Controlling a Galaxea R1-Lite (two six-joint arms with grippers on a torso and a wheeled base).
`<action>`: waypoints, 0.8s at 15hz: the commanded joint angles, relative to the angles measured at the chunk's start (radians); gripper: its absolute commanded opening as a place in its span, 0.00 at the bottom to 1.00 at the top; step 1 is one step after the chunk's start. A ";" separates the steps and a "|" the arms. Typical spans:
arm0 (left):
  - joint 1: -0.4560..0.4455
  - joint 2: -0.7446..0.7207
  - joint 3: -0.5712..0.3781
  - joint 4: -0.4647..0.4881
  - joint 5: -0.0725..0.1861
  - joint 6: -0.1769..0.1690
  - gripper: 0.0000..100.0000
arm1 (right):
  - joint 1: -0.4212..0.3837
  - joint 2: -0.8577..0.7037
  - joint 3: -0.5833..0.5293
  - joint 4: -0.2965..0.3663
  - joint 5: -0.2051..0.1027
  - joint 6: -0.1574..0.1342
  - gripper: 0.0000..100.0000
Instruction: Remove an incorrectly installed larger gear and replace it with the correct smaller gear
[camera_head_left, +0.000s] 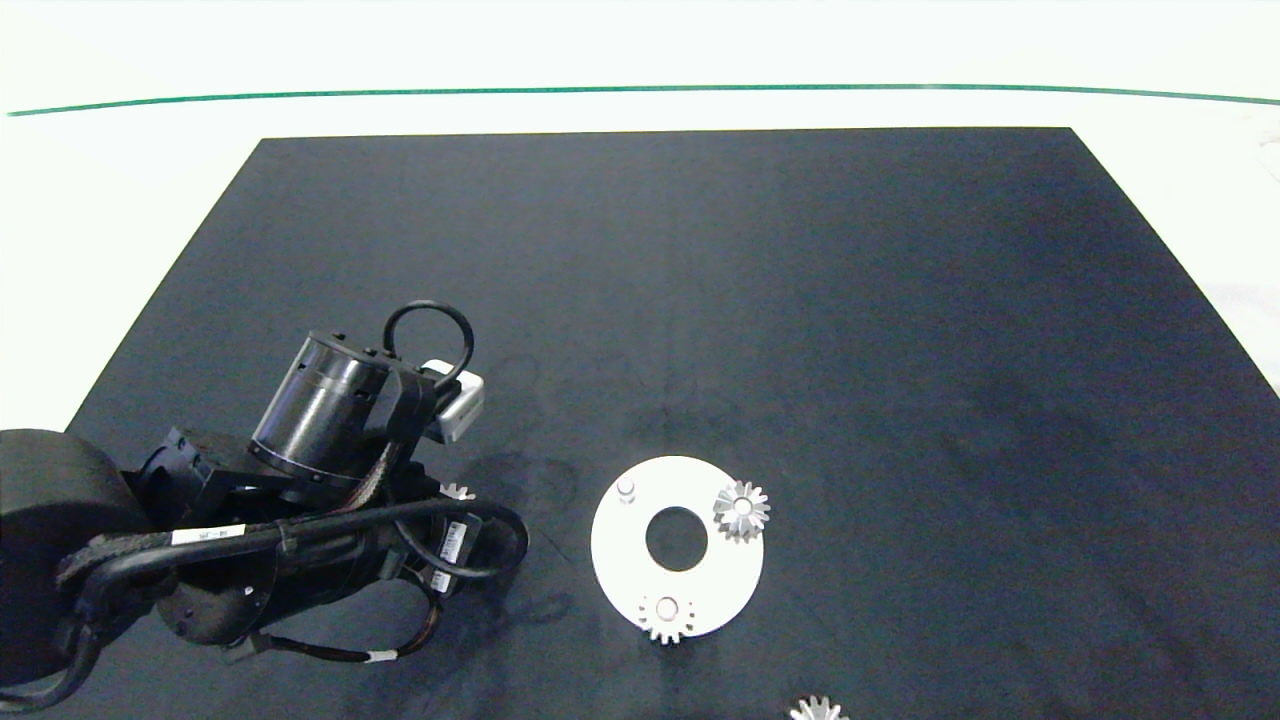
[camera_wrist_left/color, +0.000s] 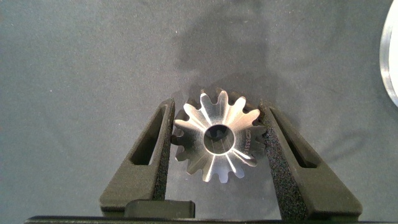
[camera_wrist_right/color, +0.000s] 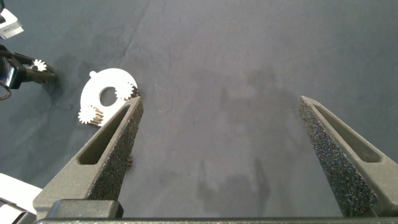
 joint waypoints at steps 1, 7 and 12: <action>0.003 0.002 0.024 -0.031 0.001 0.002 0.16 | 0.007 0.000 0.000 0.003 0.001 -0.001 1.00; 0.007 -0.009 0.033 -0.031 0.001 0.000 1.00 | 0.008 -0.004 0.000 0.003 0.001 -0.001 1.00; 0.079 -0.124 0.015 -0.008 -0.001 0.022 1.00 | 0.010 0.003 0.021 0.009 0.004 -0.016 1.00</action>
